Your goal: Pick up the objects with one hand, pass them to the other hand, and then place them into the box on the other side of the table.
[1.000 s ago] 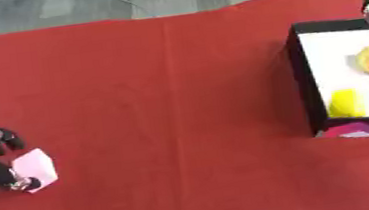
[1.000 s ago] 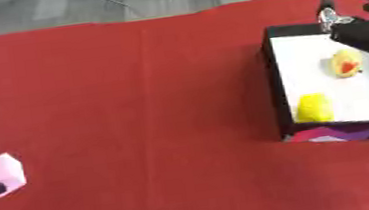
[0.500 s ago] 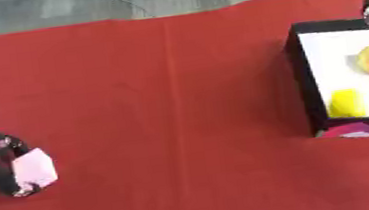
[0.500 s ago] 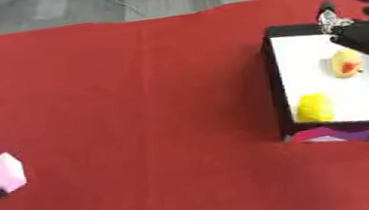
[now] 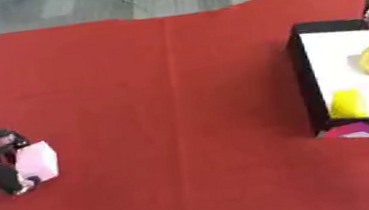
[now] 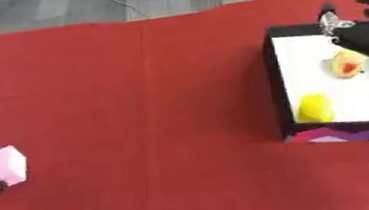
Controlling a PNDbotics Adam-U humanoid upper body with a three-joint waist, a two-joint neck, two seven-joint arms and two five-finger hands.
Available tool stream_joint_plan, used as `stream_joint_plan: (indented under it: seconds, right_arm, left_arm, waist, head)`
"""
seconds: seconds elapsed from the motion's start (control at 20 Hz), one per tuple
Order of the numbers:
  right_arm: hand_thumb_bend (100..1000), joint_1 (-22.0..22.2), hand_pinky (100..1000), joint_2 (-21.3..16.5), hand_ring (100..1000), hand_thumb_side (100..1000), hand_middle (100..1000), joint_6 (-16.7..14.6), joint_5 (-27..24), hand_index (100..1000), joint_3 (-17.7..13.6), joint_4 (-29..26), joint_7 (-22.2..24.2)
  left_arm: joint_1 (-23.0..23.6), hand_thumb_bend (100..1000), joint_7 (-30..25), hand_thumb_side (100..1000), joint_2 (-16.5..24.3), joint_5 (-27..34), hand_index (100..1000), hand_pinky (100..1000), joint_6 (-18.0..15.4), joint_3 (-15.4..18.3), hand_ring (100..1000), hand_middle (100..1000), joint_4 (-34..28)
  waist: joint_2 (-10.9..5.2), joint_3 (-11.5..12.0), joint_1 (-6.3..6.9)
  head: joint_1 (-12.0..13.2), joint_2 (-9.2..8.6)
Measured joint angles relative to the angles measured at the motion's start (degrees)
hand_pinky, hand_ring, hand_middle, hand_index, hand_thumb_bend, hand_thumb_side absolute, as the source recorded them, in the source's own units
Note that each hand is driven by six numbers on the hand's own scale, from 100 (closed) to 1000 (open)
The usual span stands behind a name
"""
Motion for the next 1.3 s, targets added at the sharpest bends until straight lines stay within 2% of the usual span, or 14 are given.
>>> stream_joint_plan:
  seconds: [0.25,0.4,0.5,0.7,0.9,1.3]
  right_arm:
    - [100,-2.2,1000,0.1,1000,463,1000,-0.7,-0.7,1000,1.2,-1.6,0.8]
    - [100,-4.8,1000,0.6,1000,454,1000,-1.8,-1.1,1000,3.2,-2.5,2.1]
    - [100,-6.9,995,0.9,1000,441,1000,-3.0,-1.1,1000,5.2,-2.8,4.1]
    - [100,-11.3,998,2.0,1000,418,1000,-5.8,-0.2,1000,10.2,-3.0,10.7]
    - [100,-14.9,1000,3.8,1000,353,1000,-7.8,2.0,1000,14.5,-3.0,17.5]
    - [100,-19.4,1000,8.9,1000,252,1000,-10.7,7.1,1000,20.4,-3.0,28.1]
  left_arm:
    - [-1.2,100,4.1,131,0.0,-0.2,598,699,4.1,3.0,634,560,-8.4]
    - [-2.6,100,6.9,147,-0.9,-0.1,599,687,6.8,3.7,619,546,-11.6]
    - [-3.5,100,9.5,168,-2.5,0.1,594,671,7.5,3.7,599,532,-12.5]
    - [-5.5,100,16.1,188,-7.1,0.2,605,644,7.6,3.4,577,521,-11.9]
    - [-6.2,100,21.6,189,-10.9,0.0,607,623,6.8,1.7,567,511,-10.7]
    - [-6.4,100,28.5,184,-16.0,-3.1,588,598,2.8,-1.0,547,491,-9.1]
  waist:
    - [-0.41,0.3,-0.12]
    - [-0.59,0.5,-0.24]
    - [-0.69,0.5,-0.37]
    - [-0.70,0.6,-0.74]
    - [-0.71,0.6,-0.88]
    - [-0.71,0.6,-1.08]
  head:
    - [-0.8,0.00]
    - [-1.6,-0.02]
    - [-2.4,-0.05]
    - [-4.0,-0.31]
    - [-5.2,-0.53]
    - [-6.5,-0.49]
